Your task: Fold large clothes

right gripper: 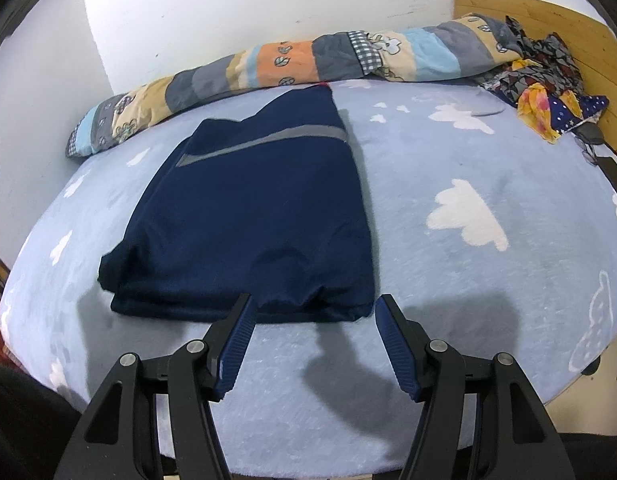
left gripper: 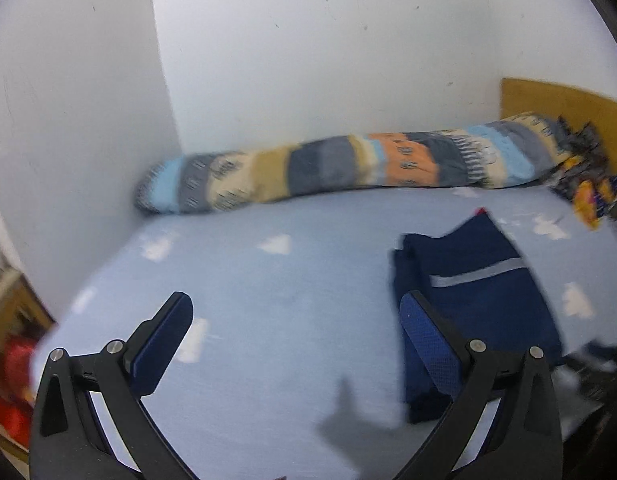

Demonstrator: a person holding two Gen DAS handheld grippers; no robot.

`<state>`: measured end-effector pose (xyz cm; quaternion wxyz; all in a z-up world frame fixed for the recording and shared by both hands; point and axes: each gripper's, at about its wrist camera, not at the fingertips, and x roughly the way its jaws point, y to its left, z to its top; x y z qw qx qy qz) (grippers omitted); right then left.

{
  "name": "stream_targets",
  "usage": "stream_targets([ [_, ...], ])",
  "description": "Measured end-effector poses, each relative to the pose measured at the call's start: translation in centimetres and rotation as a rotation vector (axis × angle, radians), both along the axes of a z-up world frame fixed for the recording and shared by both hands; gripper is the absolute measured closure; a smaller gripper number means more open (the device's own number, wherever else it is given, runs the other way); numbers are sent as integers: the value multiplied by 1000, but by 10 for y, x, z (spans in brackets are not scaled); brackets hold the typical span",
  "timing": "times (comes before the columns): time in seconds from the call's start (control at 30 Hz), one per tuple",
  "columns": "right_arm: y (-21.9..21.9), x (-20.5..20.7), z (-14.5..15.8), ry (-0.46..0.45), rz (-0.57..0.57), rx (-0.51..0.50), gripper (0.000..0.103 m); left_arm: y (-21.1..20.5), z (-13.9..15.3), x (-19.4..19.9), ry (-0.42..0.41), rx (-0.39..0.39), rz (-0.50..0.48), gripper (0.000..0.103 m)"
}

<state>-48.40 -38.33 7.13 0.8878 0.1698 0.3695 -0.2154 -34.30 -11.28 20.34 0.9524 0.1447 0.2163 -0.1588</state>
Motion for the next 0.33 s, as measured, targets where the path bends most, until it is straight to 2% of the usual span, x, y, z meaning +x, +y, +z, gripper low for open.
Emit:
stream_targets([
  [0.13,-16,1,11,-23,-38,6,39,10,-1,16,-15,68,67,0],
  [0.23,-41,3,31,-57,-84,-5,37,17,-9,45,59,73,73,0],
  [0.33,-79,8,45,-75,-138,0,27,28,-26,87,111,68,117,0],
])
